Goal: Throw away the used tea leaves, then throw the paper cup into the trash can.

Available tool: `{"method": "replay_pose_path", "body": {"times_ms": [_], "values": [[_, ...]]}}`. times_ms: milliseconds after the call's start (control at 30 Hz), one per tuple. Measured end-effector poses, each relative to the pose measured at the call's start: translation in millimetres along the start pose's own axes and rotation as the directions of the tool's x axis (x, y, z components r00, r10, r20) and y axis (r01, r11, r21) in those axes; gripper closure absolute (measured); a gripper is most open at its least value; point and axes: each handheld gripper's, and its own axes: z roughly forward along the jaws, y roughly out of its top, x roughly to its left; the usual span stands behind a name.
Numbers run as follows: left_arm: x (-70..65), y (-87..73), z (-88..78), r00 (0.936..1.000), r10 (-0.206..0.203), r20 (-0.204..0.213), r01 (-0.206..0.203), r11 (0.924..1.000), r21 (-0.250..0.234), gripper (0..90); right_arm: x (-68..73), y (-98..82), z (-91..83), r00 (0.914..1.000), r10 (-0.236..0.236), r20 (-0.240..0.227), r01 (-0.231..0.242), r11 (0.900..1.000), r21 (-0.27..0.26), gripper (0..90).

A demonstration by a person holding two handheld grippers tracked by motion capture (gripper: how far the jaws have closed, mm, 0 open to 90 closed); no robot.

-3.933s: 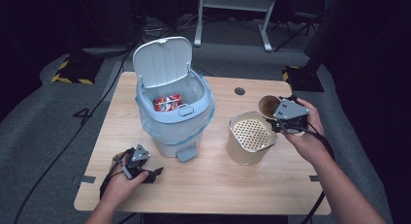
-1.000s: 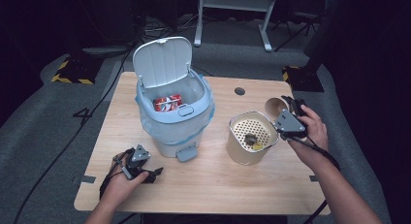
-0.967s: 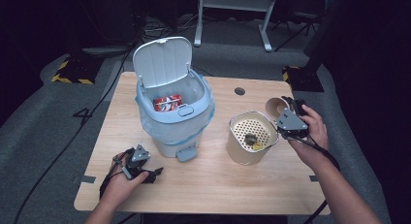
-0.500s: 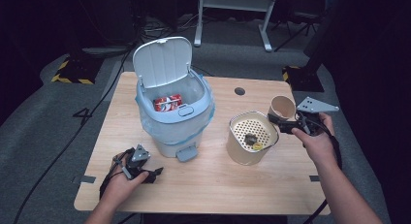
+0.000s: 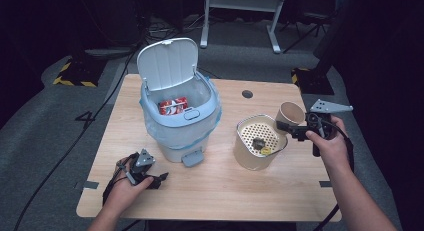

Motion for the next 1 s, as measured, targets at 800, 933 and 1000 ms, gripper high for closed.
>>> {"method": "replay_pose_path", "body": {"times_ms": [800,933,1000], "values": [[0.6,1.1,1.1,1.0,0.005,0.007,-0.005,1.0,0.001,15.1,7.1,13.9,0.3,0.9987,-0.029,-0.041,0.03,0.999,0.012,30.6],[0.3,1.0,1.0,1.0,0.004,0.004,-0.004,1.0,0.001,15.2,9.3,23.9,2.9,0.9976,-0.045,-0.051,0.045,0.999,0.0,30.6],[0.3,1.0,1.0,1.0,0.005,0.004,-0.005,1.0,0.001,15.2,9.7,30.1,4.3,0.9966,-0.066,-0.049,0.066,0.998,-0.007,30.6]]}}
